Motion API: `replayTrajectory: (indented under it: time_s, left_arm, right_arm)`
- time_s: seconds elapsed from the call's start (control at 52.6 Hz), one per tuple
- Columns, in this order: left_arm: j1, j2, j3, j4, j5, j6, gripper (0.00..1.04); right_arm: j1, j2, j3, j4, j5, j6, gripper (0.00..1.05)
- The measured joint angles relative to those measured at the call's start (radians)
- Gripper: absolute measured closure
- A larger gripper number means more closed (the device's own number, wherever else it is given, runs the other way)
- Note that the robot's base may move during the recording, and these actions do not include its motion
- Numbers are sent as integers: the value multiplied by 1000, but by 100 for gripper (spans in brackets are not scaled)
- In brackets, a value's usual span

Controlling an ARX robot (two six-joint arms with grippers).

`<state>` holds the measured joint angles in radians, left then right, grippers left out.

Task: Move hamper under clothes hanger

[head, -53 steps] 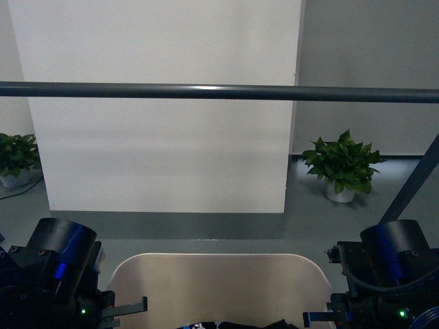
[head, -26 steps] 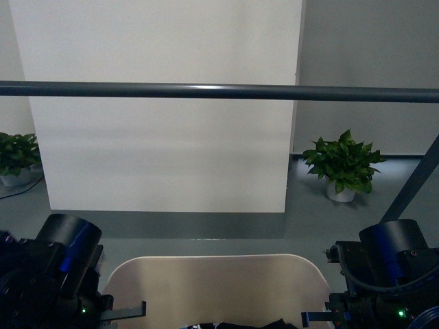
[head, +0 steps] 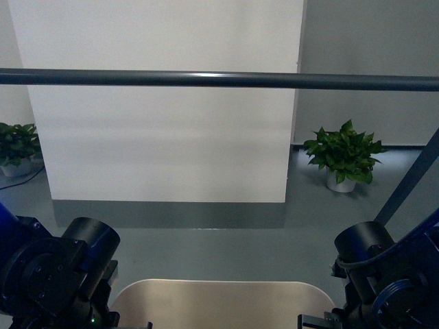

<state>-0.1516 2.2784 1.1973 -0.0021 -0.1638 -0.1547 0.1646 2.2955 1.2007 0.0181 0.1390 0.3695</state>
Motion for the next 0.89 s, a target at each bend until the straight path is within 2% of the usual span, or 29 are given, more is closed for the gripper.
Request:
replayTrajectory:
  time_s: [0.685, 0.761, 0.894]
  left_arm:
    - [-8, 7, 0, -14, -18, 30, 100]
    - [-8, 8, 0, -31, -20, 27, 91]
    - [-2, 9, 0, -40, -13, 19, 75]
  right_arm:
    - [11, 32, 16, 4, 42, -32, 102]
    - [11, 32, 16, 6, 43, -43, 99]
    - [4, 33, 13, 8, 55, -45, 83]
